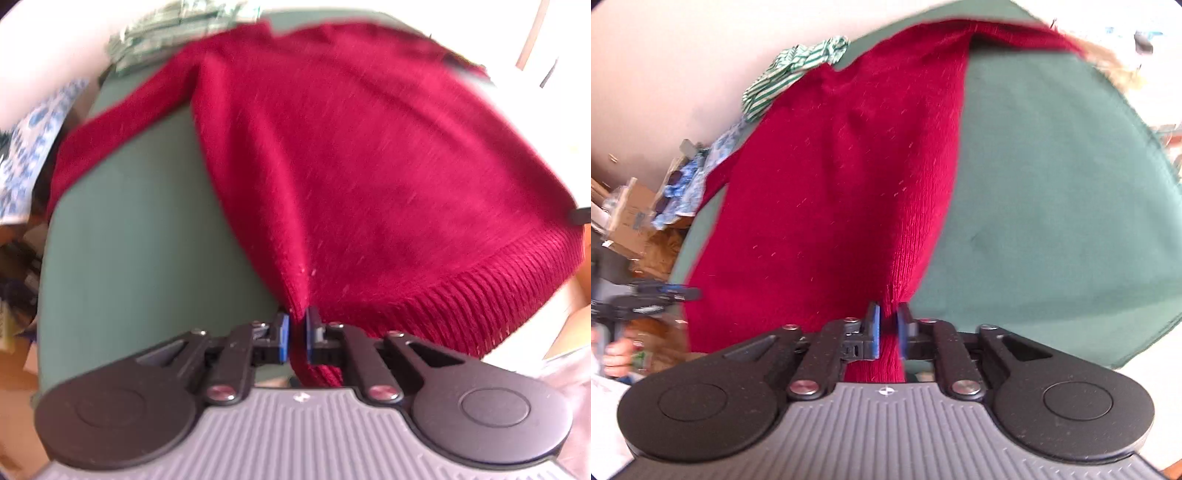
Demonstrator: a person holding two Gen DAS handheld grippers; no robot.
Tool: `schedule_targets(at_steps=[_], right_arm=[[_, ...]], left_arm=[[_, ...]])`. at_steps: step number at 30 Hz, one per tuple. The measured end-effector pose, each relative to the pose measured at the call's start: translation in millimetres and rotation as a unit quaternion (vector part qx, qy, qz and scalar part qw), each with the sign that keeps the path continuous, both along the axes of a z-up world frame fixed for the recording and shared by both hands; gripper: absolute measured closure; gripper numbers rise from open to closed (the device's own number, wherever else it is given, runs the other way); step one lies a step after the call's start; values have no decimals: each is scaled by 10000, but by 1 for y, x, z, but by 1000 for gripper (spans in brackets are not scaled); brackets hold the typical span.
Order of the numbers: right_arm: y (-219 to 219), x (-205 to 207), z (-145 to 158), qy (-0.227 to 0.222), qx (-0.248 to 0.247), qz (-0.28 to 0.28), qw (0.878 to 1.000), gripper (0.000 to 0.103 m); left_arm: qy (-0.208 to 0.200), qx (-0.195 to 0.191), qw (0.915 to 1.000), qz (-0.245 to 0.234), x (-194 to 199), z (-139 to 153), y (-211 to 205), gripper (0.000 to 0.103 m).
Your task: Fold clothes
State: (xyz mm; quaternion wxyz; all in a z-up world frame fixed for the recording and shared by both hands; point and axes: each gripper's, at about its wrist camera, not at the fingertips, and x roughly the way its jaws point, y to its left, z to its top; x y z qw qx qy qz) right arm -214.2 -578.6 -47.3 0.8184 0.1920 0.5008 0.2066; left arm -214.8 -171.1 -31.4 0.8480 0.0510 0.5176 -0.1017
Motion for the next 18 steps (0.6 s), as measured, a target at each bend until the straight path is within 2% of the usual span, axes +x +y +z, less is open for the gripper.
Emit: schedule_targets(at_steps=[2,4,7,8,10,12,14,17,18], right_arm=[[-2,1,-3,194,522,75,9984,54],[-14,-4,3,-218,669,-242,9972,54],[-34,5,1,-365,388,-902,9945,56],[-34,11,-4,-329,386,-875,9949,57],[-31,23,-13,-273,366,-817,9956,62],[-16,28,-16,-419,172,-706,9965,69],[-1,31,-14,-586,48,-539,9968,96],[23,33,-6,-875,-107,-217,9959,96],[33,30,2,-1076,-446,-57,9932,96]], left_arm=[[55,-13,10000,47,7,-1,5,96],[26,65,10000,60,12,0,8,95],[100,197,9997,53,14,-5,10,93],[81,285,9996,-3,14,-5,7,93],[39,464,9988,-119,14,-5,0,93],[66,534,9984,-149,15,-5,-1,91],[106,544,9984,-131,15,-6,0,88],[127,566,9982,-118,15,-6,-1,88],[97,612,9980,-148,14,-6,-3,88]])
